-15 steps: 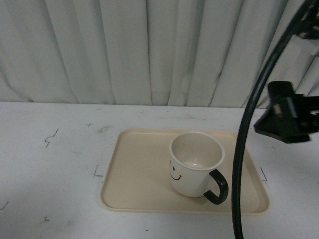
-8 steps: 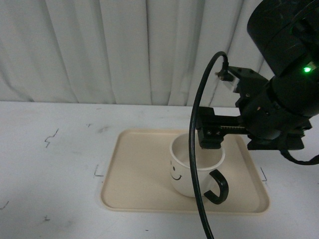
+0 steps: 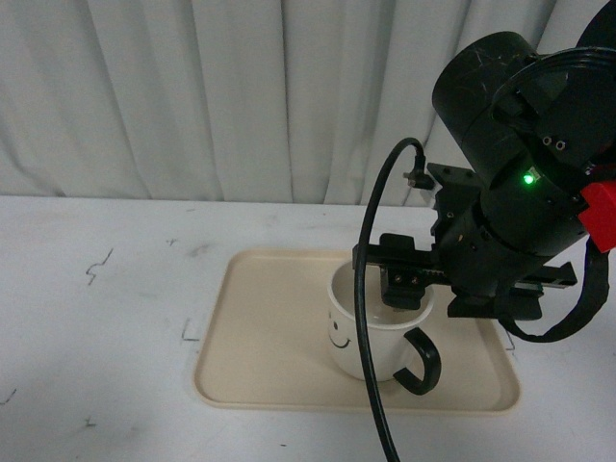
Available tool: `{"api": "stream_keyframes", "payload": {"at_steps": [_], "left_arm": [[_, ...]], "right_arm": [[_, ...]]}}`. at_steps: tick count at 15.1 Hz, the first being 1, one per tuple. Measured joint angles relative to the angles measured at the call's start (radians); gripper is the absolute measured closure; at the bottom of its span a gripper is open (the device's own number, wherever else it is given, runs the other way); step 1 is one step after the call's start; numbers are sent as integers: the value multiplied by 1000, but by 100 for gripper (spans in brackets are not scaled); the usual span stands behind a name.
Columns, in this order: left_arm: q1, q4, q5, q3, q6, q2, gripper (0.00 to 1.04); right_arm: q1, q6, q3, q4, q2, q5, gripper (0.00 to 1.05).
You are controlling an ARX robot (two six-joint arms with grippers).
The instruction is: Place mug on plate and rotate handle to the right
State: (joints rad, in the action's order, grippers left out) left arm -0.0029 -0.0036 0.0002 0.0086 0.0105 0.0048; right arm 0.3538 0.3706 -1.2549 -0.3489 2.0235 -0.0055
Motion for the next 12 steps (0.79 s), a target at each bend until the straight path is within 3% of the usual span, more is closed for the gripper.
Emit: {"api": "stream_keyframes", "payload": {"at_steps": [5, 7, 12], "left_arm": [[0, 0, 0, 0, 0, 0, 7], [0, 0, 0, 0, 0, 0, 7], [0, 0, 0, 0, 0, 0, 7]], "right_arm": [[-8, -58, -36, -72, 18, -5, 103], [-28, -168, -87, -129, 18, -47, 102], [-65, -666, -249, -306, 77, -105, 102]]}}
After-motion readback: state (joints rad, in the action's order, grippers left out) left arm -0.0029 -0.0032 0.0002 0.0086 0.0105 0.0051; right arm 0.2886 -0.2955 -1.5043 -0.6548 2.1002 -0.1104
